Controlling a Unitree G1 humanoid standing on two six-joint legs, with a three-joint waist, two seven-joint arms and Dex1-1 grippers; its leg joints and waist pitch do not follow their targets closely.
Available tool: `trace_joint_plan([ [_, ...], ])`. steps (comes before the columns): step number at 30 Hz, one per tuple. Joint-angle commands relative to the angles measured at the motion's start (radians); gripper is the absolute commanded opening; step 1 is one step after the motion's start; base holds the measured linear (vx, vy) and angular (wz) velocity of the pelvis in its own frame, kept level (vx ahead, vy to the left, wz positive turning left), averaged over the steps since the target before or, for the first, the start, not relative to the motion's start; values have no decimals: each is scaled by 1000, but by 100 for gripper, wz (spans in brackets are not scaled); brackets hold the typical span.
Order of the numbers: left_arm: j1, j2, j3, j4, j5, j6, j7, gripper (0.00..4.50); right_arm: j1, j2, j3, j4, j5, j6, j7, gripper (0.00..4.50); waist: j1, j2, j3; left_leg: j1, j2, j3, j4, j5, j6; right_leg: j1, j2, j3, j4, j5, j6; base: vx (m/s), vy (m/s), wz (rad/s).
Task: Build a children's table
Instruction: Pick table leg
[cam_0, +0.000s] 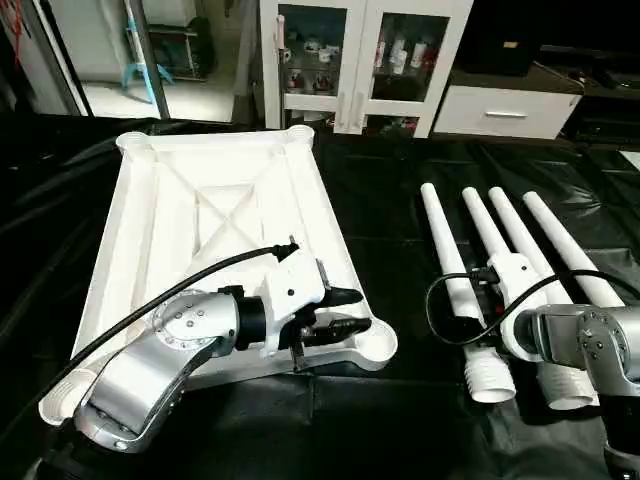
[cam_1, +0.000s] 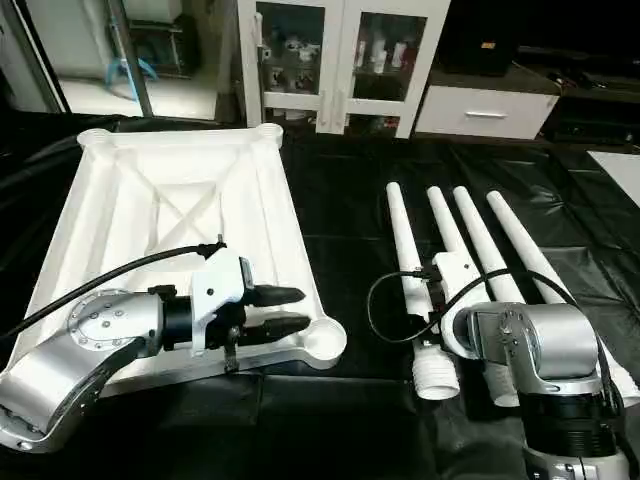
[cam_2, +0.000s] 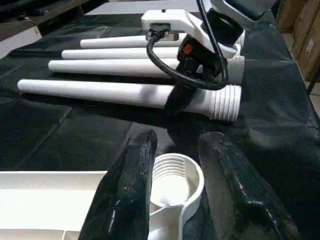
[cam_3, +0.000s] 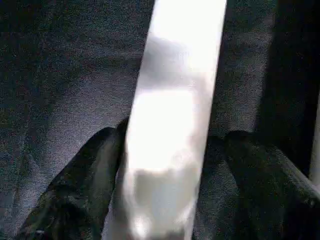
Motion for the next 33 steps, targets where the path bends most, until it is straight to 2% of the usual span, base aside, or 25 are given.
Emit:
trace_joint_plan([
  [1,-12,10,-13,-28,-16,16,-18,168,7,1,-26,-9,-6,19,3,315,3,-3,-55,-4,51,-17,-65,-3,-19,51,-86,66,-74,11,-151,0,0,0],
  [3,-8,32,-32,-33,-10,8,-33,168,12,10,-26,-11,-9,29,4,286,3,-5,-54,-4,50,-16,-65,-1,-17,49,-85,66,-74,10,-149,0,0,0],
  [6,0,51,-42,-29,3,-3,-46,168,17,18,-24,-11,-8,29,2,264,3,0,-56,-3,51,-17,-65,1,-23,49,-84,65,-73,21,-146,0,0,0],
  [11,-8,45,-22,-20,8,3,-33,168,20,33,-32,-10,-11,30,-5,222,4,-8,-55,-4,50,-16,-66,5,-22,50,-86,65,-71,17,-148,0,0,0],
  [14,-17,40,-18,-23,5,7,-15,168,17,31,-36,-7,-13,29,-1,196,5,-8,-56,-5,50,-16,-66,7,-21,50,-86,65,-72,17,-147,0,0,0],
  [17,-15,26,-16,-29,-4,9,-2,168,22,33,-39,16,-16,2,5,190,8,-9,-55,-5,51,-17,-66,3,-20,51,-89,64,-73,6,-146,0,0,0],
  [18,-9,23,-17,-26,4,4,6,168,26,39,-42,23,-23,-9,-4,190,8,-20,-55,-6,51,-15,-66,8,-17,52,-88,65,-73,9,-144,0,0,0],
  [20,-6,22,-18,-24,10,0,12,168,29,43,-44,26,-28,-15,-11,188,8,-13,-56,-5,50,-16,-66,14,-17,50,-88,64,-71,10,-141,0,0,0],
  [21,-4,16,-14,-22,16,-3,24,168,28,46,-47,22,-30,-18,-16,188,7,-26,-55,-6,50,-16,-66,15,-15,51,-86,63,-73,10,-137,0,0,0],
  [22,-7,5,-4,-16,15,-1,39,168,24,48,-51,15,-30,-29,-16,188,9,-21,-55,-5,51,-17,-67,15,-16,51,-88,64,-71,7,-136,0,0,0],
  [23,-30,-55,47,22,11,15,119,168,4,54,-63,-23,-23,-96,-8,188,7,-7,-55,-4,52,-16,-65,4,-22,46,-88,64,-72,7,-139,0,0,0],
  [25,-75,-128,104,88,16,25,225,168,-13,63,-79,-68,-16,-228,15,188,7,-14,-58,-5,53,-16,-62,-8,-27,52,-90,64,-73,22,-151,0,0,0],
  [26,-107,-172,140,129,11,35,285,195,-19,70,-85,-97,-13,-318,34,188,10,-14,-60,-3,53,-15,-61,-5,-19,50,-92,65,-71,43,-158,0,0,0],
  [27,-121,-189,157,143,3,45,304,201,-21,72,-86,-111,-8,-347,46,188,8,-14,-60,-8,51,-15,-60,-14,-15,54,-90,65,-72,49,-158,0,0,0],
  [28,-139,-211,179,158,-16,59,322,201,-23,71,-81,-132,-1,-372,64,188,10,-15,-61,-6,52,-17,-60,-13,-10,54,-92,64,-72,49,-157,0,0,0],
  [29,-172,-253,223,174,-72,96,346,205,-24,79,-70,-177,13,-420,100,187,10,-11,-60,-9,51,-16,-59,-10,-5,54,-92,65,-68,57,-162,0,0,0],
  [30,-197,-284,255,184,-115,123,363,215,-25,84,-60,-211,22,-456,126,187,11,-15,-60,-11,52,-15,-59,-12,3,54,-92,64,-72,49,-163,0,0,0],
  [31,-223,-311,282,193,-154,153,379,215,-21,78,-33,-242,15,-498,149,187,13,-14,-62,-12,51,-16,-56,-6,4,55,-93,63,-68,58,-168,0,0,0],
  [32,-250,-338,306,202,-195,183,394,243,-14,69,2,-272,0,-553,177,187,14,-16,-62,-14,51,-18,-55,11,19,53,-91,62,-68,79,-174,0,0,0],
  [33,-255,-343,310,204,-202,189,396,243,-12,67,10,-277,-4,-564,182,187,13,-16,-62,-14,51,-18,-55,15,25,52,-89,62,-68,82,-173,0,0,0],
])
